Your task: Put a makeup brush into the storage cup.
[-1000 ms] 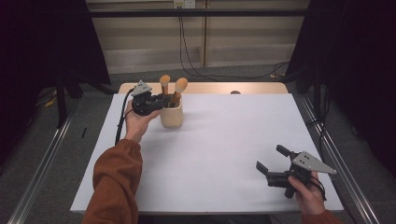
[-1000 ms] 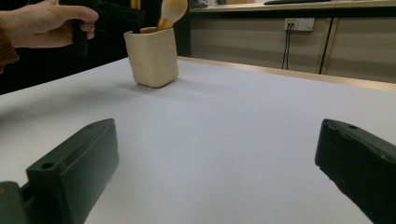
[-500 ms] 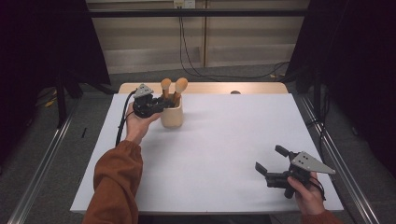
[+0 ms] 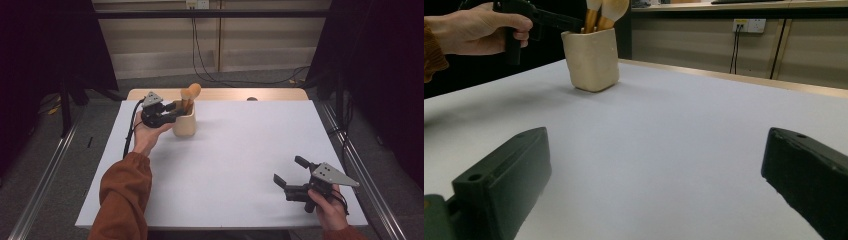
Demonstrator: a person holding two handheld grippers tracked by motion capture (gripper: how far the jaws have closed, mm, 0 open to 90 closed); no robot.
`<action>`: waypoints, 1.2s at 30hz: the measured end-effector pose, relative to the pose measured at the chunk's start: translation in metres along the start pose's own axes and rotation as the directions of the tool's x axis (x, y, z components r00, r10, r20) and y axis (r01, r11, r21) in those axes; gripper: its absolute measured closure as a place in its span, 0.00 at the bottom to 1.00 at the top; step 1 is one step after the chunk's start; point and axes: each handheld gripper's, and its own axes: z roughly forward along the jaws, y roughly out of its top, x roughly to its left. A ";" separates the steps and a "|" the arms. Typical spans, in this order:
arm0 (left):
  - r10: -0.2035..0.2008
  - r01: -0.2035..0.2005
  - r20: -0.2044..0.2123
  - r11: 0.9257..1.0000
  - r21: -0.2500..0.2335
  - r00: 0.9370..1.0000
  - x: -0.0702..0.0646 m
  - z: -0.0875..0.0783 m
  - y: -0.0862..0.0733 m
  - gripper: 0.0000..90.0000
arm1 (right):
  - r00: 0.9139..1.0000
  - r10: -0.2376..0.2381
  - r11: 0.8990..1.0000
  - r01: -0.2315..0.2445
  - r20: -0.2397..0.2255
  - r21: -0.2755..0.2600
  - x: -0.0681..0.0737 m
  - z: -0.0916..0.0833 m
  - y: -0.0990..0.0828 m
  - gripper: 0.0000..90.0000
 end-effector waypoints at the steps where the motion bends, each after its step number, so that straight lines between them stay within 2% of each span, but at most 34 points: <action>1: -0.003 0.003 -0.007 1.000 -0.004 1.000 0.000 0.000 0.000 0.54 | 1.000 -0.003 1.000 0.003 -0.002 0.001 0.000 0.000 0.000 0.00; 2: 0.010 -0.010 -0.009 1.000 -0.009 1.000 0.000 -0.001 0.000 0.54 | 1.000 -0.006 1.000 0.006 0.000 0.002 -0.001 0.000 0.000 0.00; 3: -0.004 0.004 0.000 1.000 -0.017 1.000 0.000 -0.001 0.000 0.52 | 1.000 -0.003 1.000 0.003 0.005 0.000 -0.002 0.000 0.000 0.00; 5: -0.001 0.001 -0.007 1.000 -0.019 1.000 0.001 -0.001 -0.001 0.45 | 1.000 0.005 1.000 -0.005 0.010 -0.004 -0.003 0.000 0.000 0.00; 14: -0.072 0.071 -0.027 0.997 -0.020 0.997 0.005 -0.011 0.000 0.16 | 1.000 0.014 1.000 -0.014 0.015 -0.009 -0.004 0.002 0.000 0.00; 19: -0.101 0.101 -0.023 0.995 -0.004 0.995 0.006 -0.022 -0.001 0.07 | 1.000 0.012 1.000 -0.012 0.018 -0.009 -0.005 0.002 0.001 0.00; 20: -0.109 0.109 -0.018 0.994 -0.007 0.994 0.006 -0.024 -0.001 0.06 | 1.000 0.015 1.000 -0.015 0.022 -0.009 -0.005 0.001 0.001 0.00; 24: -0.098 0.097 -0.018 0.995 -0.027 0.995 0.003 -0.034 0.002 0.03 | 1.000 0.016 1.000 -0.015 0.026 -0.014 -0.006 0.001 0.001 0.00; 26: -0.110 0.109 -0.021 0.993 -0.040 0.994 0.002 -0.039 0.003 0.02 | 1.000 0.015 1.000 -0.014 0.026 -0.014 -0.006 0.001 0.001 0.00; 30: -0.086 0.085 -0.012 0.995 -0.051 0.996 0.000 -0.051 0.005 0.02 | 0.999 0.014 1.000 -0.013 0.029 -0.016 -0.005 -0.001 0.001 0.00; 31: -0.090 0.090 -0.007 0.994 -0.059 0.996 -0.001 -0.053 0.005 0.02 | 0.999 0.012 1.000 -0.012 0.031 -0.016 -0.005 -0.001 0.001 0.00; 34: -0.075 0.073 -0.030 0.996 -0.055 0.997 -0.005 -0.057 0.004 0.02 | 0.999 0.009 1.000 -0.009 0.035 -0.018 -0.004 -0.003 0.001 0.00; 36: -0.076 0.074 -0.027 0.995 -0.066 0.997 -0.008 -0.060 0.004 0.02 | 0.999 0.010 1.000 -0.009 0.035 -0.019 -0.003 -0.004 0.001 0.00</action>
